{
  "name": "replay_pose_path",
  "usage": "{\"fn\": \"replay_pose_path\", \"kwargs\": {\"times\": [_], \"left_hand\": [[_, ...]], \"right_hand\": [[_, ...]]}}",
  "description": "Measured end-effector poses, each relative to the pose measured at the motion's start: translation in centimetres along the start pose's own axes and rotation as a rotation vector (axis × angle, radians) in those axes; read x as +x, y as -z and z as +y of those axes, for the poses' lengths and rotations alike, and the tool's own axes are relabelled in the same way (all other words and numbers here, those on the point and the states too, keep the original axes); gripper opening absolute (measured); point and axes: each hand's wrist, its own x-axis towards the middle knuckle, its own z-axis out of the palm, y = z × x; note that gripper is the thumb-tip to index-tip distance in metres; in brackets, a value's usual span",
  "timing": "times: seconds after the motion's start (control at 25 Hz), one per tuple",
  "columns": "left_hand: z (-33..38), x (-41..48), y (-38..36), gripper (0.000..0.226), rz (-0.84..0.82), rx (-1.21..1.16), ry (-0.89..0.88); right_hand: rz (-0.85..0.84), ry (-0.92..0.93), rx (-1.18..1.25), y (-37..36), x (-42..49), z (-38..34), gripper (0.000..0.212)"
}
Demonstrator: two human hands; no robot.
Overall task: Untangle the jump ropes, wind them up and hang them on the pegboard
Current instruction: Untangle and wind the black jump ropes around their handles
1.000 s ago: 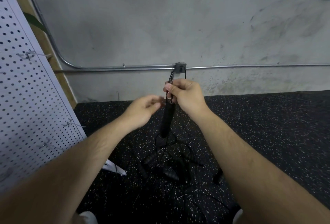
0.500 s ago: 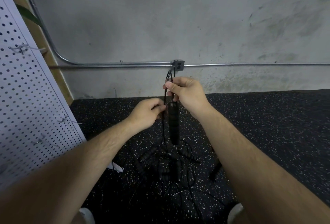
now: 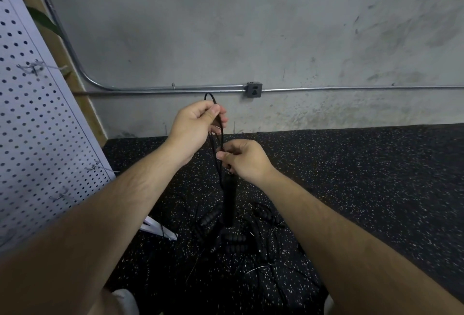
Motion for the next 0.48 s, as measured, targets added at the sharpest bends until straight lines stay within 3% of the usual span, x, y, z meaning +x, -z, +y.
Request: {"fn": "replay_pose_path", "kwargs": {"times": [0.16,0.36,0.48], "left_hand": [[-0.5,-0.4,1.9,0.018,0.007,0.059,0.022],[-4.6,-3.5,3.0,0.031,-0.433,0.506,0.142],[-5.3,-3.5,2.0,0.025,-0.399,0.526,0.088]], "right_hand": [[0.11,0.039,0.04,0.1,0.2,-2.1,0.015],[0.141,0.127,0.199,1.6,1.1,-5.6,0.017],[0.133,0.158,0.218,1.8,0.7,-6.2,0.015]]}}
